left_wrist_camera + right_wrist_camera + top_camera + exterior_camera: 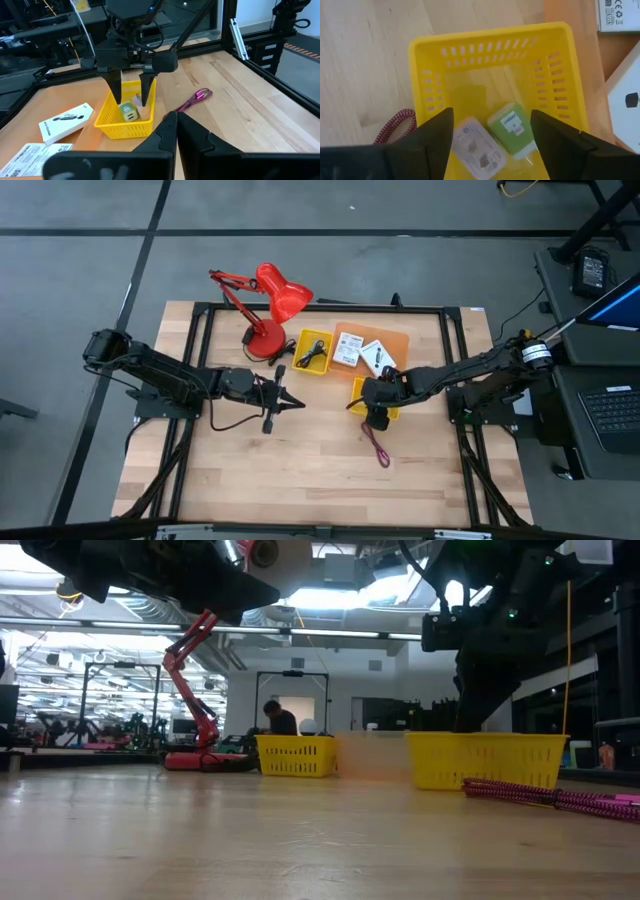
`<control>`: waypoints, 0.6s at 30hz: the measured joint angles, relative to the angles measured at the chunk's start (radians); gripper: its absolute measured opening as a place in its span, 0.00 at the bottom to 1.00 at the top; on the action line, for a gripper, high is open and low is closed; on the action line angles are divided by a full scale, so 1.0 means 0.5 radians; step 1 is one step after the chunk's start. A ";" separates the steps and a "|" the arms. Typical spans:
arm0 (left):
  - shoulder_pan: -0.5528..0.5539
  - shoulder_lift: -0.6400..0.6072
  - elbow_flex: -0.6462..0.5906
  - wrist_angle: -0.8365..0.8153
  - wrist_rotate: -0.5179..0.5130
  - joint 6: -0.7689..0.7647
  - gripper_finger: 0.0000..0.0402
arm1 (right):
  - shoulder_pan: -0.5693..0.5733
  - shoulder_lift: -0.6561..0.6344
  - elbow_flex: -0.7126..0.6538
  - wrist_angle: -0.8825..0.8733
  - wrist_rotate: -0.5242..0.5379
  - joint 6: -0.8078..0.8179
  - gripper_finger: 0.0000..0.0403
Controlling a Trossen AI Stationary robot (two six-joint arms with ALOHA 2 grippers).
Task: Pick and place items into bin
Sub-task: Put the pink wall charger into the right yellow basket, then put the pink cable into the left yellow basket
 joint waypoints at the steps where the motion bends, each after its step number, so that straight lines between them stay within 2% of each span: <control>1: 0.000 0.000 0.001 0.000 0.000 0.001 0.02 | -0.003 0.000 0.000 0.000 0.000 0.000 0.60; 4: 0.000 0.000 0.001 0.000 0.000 0.000 0.02 | -0.014 -0.003 0.042 -0.146 -0.033 0.010 0.58; 9: 0.000 0.000 0.001 0.000 0.000 0.001 0.02 | -0.020 -0.008 0.282 -0.519 -0.037 0.015 0.54; 13: 0.000 0.001 0.001 0.000 0.000 0.001 0.02 | -0.019 -0.008 0.475 -0.595 -0.045 0.022 0.51; 18: 0.000 0.001 0.001 -0.009 -0.001 0.001 0.02 | 0.002 -0.011 0.578 -0.605 -0.300 0.127 0.50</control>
